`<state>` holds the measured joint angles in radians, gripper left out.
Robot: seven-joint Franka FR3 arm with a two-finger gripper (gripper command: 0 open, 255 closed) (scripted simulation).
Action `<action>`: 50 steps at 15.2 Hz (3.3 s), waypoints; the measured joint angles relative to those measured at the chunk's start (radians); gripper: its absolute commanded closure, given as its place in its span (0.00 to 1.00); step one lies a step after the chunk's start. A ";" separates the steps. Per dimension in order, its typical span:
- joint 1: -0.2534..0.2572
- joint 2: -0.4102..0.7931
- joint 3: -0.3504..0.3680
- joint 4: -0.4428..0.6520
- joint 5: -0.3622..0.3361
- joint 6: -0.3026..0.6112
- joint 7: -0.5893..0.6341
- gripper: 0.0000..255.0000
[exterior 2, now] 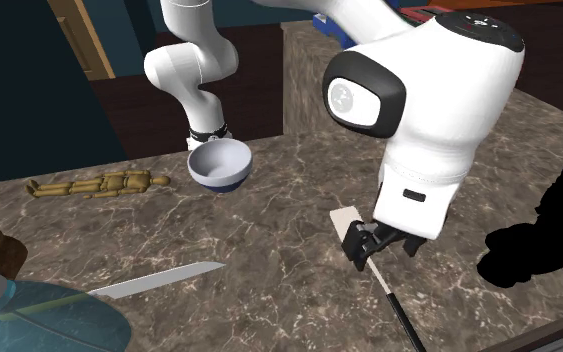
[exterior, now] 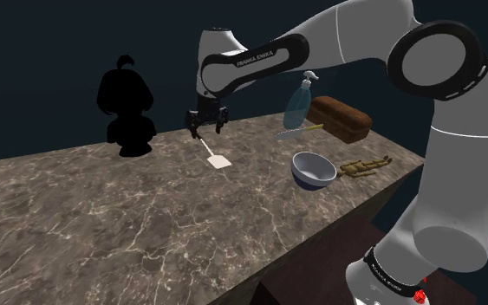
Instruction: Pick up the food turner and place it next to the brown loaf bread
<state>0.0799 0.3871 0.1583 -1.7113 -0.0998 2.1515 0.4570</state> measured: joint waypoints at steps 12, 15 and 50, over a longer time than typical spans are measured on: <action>0.002 0.049 -0.007 -0.017 -0.012 0.068 0.009 0.00; 0.002 0.049 -0.007 -0.017 -0.012 0.068 0.009 1.00; -0.001 -0.053 0.005 0.172 0.015 -0.222 -0.016 1.00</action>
<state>0.0784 0.3343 0.1630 -1.5394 -0.0848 1.9297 0.4410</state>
